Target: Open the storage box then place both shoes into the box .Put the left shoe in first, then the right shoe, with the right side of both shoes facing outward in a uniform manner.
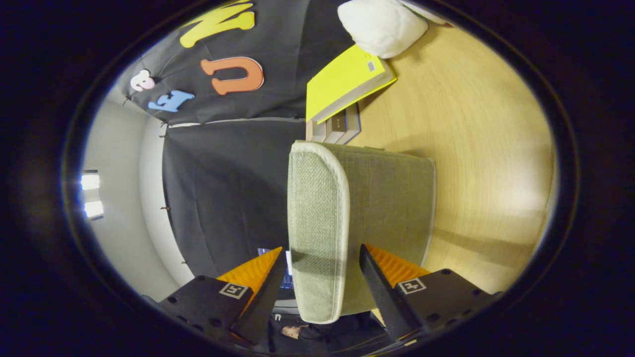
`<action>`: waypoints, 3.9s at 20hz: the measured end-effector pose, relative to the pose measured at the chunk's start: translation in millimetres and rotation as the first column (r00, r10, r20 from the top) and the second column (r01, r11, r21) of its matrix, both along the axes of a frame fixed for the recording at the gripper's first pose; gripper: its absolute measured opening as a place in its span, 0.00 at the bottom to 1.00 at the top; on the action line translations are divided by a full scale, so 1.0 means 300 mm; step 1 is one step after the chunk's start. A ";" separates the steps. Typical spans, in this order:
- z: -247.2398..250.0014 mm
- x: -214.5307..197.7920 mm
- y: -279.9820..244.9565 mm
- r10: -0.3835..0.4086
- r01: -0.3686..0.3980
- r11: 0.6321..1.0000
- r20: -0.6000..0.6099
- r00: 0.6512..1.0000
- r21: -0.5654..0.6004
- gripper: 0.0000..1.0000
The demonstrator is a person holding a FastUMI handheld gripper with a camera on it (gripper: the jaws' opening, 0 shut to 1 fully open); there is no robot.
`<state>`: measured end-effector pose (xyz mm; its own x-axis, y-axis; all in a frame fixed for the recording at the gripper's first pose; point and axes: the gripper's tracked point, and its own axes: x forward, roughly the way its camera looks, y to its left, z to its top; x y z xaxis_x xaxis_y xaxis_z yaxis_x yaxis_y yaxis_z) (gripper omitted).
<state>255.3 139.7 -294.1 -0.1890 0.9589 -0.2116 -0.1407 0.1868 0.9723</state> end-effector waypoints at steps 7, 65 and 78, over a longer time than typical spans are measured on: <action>0.044 -0.014 -0.067 0.004 -0.005 1.000 -0.014 1.000 -0.014 0.38; 0.195 -0.076 -0.353 -0.220 0.413 0.524 0.350 0.910 -0.745 1.00; -0.169 -0.036 -0.801 -0.129 0.304 0.330 0.276 0.953 -0.894 1.00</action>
<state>244.4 -100.6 -344.8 0.1058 0.1433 -0.9840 -0.0533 0.9890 0.1383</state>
